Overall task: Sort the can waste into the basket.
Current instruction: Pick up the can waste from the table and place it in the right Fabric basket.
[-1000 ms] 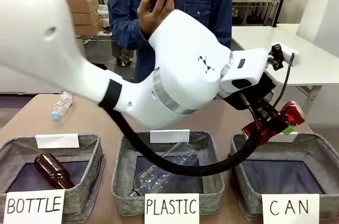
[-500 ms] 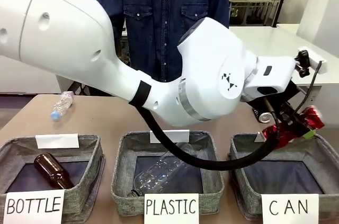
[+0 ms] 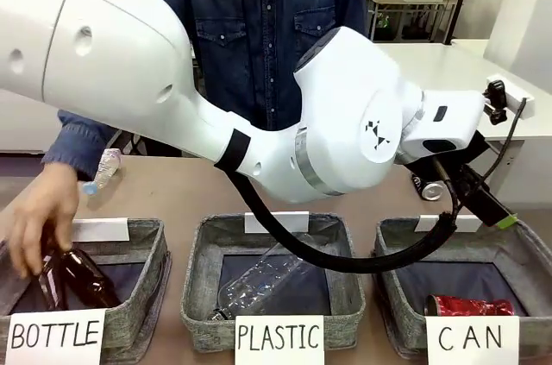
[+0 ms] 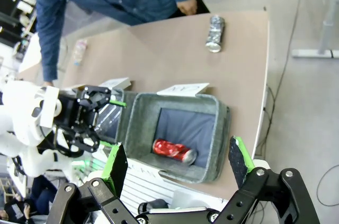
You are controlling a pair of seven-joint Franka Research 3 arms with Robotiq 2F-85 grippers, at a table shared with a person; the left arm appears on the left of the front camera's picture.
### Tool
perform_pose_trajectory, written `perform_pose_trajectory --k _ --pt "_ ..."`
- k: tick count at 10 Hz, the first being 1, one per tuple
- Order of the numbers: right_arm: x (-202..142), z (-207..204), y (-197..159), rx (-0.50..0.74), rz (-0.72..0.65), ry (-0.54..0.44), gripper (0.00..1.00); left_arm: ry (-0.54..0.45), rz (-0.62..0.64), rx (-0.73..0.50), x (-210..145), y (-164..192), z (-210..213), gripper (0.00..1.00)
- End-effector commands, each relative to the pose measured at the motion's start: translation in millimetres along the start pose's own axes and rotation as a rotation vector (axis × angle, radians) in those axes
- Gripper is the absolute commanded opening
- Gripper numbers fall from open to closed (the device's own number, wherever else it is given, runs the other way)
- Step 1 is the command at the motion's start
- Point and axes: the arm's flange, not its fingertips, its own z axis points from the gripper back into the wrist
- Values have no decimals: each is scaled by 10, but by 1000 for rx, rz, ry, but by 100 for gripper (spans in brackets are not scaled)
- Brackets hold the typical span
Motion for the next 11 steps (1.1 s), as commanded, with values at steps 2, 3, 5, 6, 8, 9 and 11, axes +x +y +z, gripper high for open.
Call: perform_pose_trajectory --k 2,3,5,6,8,9,11 --pt "20 -15 21 -1 -18 -10 100 21 10 13 133 14 -17 100" --pt "20 -15 21 -1 -18 -10 100 20 11 14 132 14 -15 100" --pt "20 -15 21 -1 -18 -10 100 21 21 12 130 27 -17 100" --pt "20 -15 21 -1 -18 -10 100 37 19 10 127 15 51 100" --pt "20 -15 21 -1 -18 -10 100 124 -36 27 -38 15 524 100" --pt "20 -15 21 -1 -18 -10 100 221 -79 40 -236 3 771 100" --pt "20 -15 21 -1 -18 -10 100 297 -100 44 -572 -28 1206 100"
